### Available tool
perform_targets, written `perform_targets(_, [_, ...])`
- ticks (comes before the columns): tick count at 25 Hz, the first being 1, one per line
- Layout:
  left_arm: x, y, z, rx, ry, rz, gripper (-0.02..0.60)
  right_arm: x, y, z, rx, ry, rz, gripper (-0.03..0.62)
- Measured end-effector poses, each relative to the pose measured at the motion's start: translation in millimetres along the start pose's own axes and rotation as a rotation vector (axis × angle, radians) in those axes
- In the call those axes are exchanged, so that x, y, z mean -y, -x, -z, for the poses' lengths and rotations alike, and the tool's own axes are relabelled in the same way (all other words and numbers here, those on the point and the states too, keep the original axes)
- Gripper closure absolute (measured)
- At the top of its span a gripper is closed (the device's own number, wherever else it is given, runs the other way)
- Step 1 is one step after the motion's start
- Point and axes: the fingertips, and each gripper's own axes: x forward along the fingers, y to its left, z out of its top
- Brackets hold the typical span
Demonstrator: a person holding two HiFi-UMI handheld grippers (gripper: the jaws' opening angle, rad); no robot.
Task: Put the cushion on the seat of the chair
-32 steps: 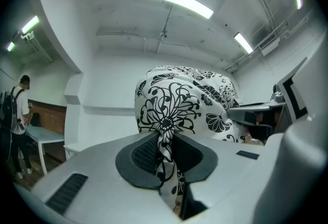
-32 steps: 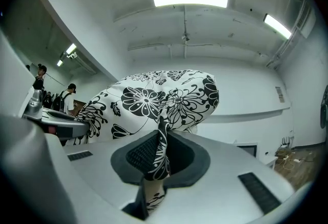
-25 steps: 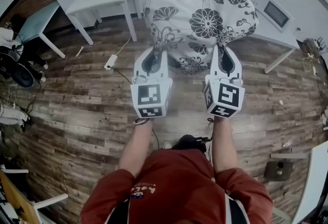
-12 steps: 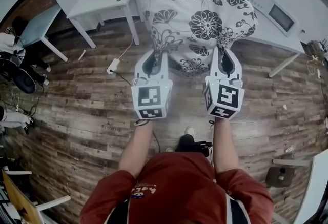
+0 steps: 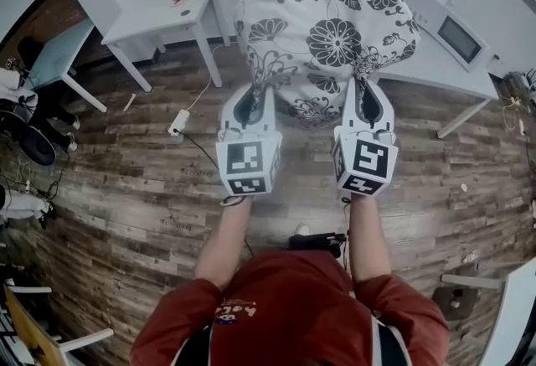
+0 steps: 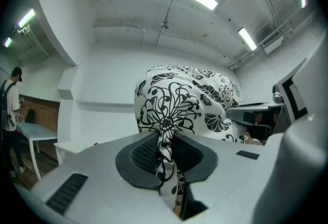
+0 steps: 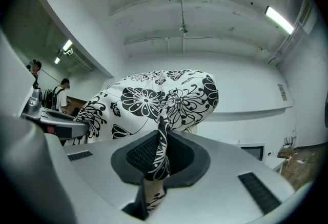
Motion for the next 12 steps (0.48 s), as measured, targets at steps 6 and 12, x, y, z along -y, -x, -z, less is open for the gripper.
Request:
perform_targets(6, [2.0,-2.8,3.1,0.03,0.003,-0.016,0.518,3.0,-3.4,2.6,0.028,0.0,-0.008,0.545])
perform_targets(12, [2.3,-8.7,4.6,0.054,0.016,-0.024,0.518,4.2,-8.5,3.6,0.04,0.016,-0.019,0.545])
